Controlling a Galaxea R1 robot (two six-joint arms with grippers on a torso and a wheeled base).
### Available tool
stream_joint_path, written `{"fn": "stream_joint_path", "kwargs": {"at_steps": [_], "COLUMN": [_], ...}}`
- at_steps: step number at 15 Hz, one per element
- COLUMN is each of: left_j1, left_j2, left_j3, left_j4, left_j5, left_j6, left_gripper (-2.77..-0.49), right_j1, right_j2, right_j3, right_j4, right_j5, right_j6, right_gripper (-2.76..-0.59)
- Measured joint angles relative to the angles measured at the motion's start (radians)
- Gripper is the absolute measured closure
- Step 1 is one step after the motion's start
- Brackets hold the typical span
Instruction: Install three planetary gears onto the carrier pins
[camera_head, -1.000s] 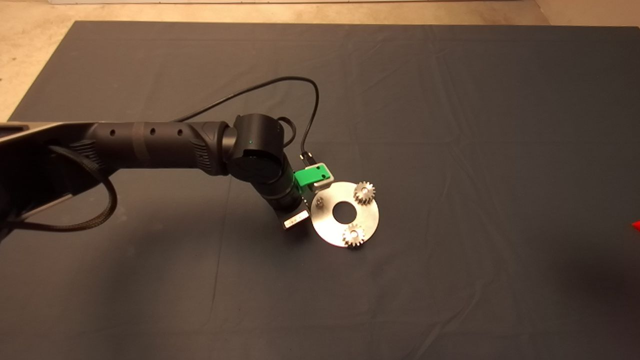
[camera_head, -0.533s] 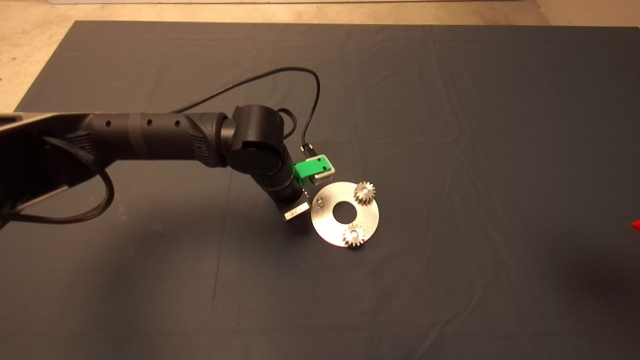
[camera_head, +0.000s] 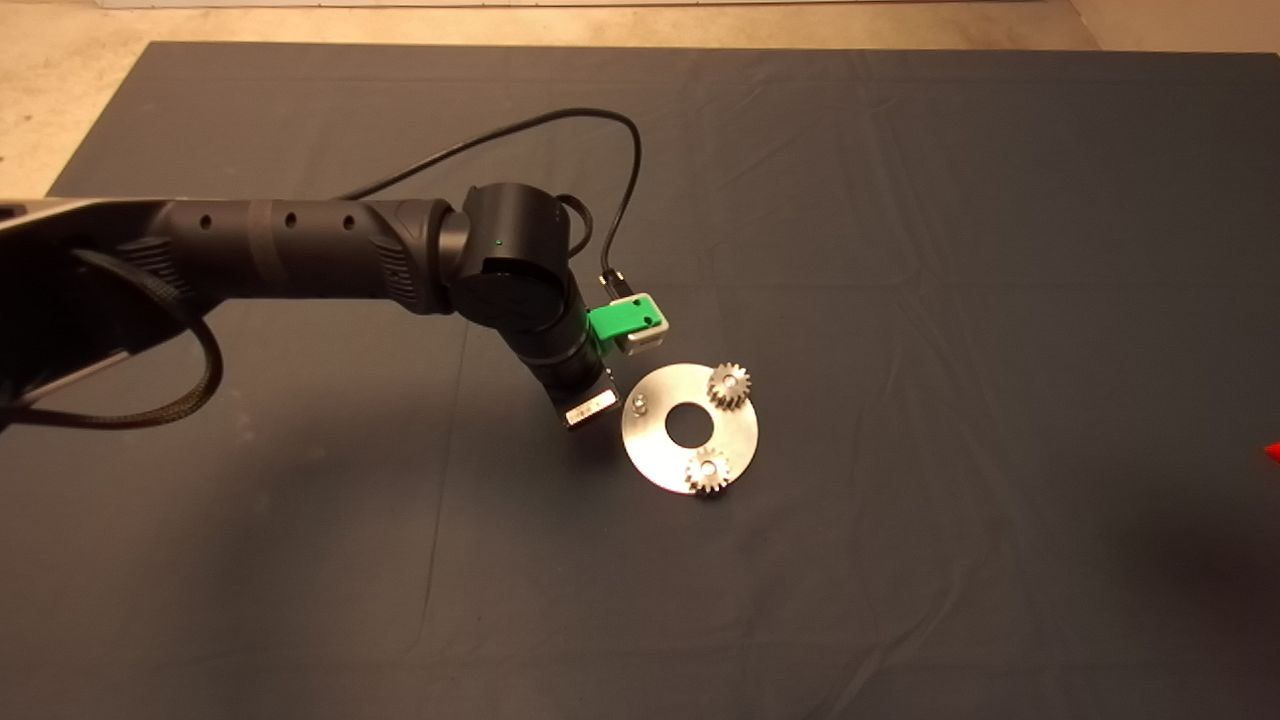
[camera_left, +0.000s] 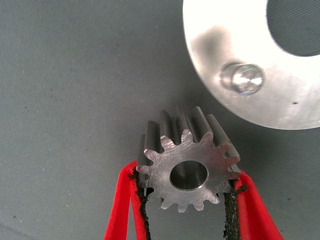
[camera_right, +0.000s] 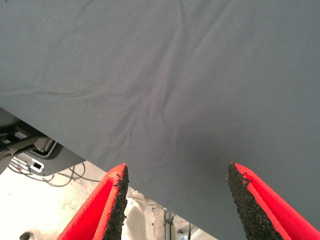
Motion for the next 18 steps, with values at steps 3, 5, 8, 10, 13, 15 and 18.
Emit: {"fn": "stream_joint_path", "kwargs": {"at_steps": [3,5,8,10,13,15,18], "left_j1": [0.000,0.000,0.000,-0.008,-0.038,-0.035,-0.036], "left_j2": [0.030,0.050,0.054,0.056,0.061,0.060,0.065], "left_j3": [0.009,0.009,0.009,0.009,0.009,0.009,0.007], "left_j4": [-0.008,-0.014,-0.032,-0.034,-0.034,-0.035,-0.035], "left_j5": [0.001,0.000,0.009,0.029,0.038,0.039,0.039], "left_j6": [-0.001,-0.001,-0.006,-0.007,-0.007,-0.007,-0.010], "left_gripper": [-0.55,-0.55,-0.55,-0.55,-0.55,-0.55,-0.55], "right_j1": [0.000,0.000,0.000,0.000,0.000,0.000,0.000], "right_j2": [0.000,0.000,0.000,0.000,0.000,0.000,0.000], "right_j3": [0.000,-0.003,-0.009,-0.009,-0.009,-0.009,-0.009], "right_j4": [0.000,0.000,0.000,0.000,0.000,0.000,0.000], "right_j5": [0.000,0.000,0.000,0.000,-0.001,0.000,0.000], "right_j6": [0.000,0.000,0.000,0.000,0.000,0.000,0.000], "right_gripper": [-1.44,-1.44,-1.44,-1.44,-1.44,-1.44,-1.44]}}
